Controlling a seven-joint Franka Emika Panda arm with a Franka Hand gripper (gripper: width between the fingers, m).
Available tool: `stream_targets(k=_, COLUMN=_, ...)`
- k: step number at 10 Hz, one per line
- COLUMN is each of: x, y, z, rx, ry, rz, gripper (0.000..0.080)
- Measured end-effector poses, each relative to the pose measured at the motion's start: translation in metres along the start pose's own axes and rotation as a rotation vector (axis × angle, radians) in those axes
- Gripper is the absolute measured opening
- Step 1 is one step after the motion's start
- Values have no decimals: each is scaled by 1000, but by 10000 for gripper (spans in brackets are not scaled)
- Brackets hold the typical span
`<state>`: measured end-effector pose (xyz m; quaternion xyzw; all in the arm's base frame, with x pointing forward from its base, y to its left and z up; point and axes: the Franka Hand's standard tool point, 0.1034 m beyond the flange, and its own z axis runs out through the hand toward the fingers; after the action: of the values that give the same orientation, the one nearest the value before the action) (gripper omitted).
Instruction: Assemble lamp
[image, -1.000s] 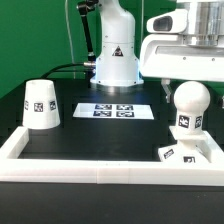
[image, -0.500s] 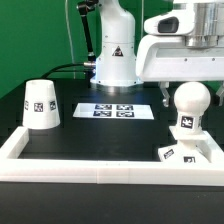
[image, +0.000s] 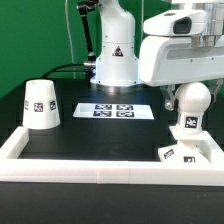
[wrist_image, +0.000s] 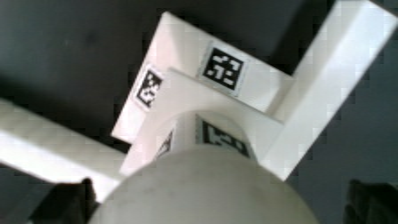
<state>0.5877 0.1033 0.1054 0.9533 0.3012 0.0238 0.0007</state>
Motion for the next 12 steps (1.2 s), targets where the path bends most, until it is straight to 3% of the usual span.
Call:
stream_targets(k=7, x=10, y=11, z=-6, rx=-21, ry=-19, rz=-586, gripper=698)
stream_targets(k=10, x=13, y=6, z=-6, rx=-41, ry=-41, rz=-843, gripper=698)
stream_targets(k=12, x=11, y=11, z=-6, rx=-47, ry=-53, rz=-970, gripper=698)
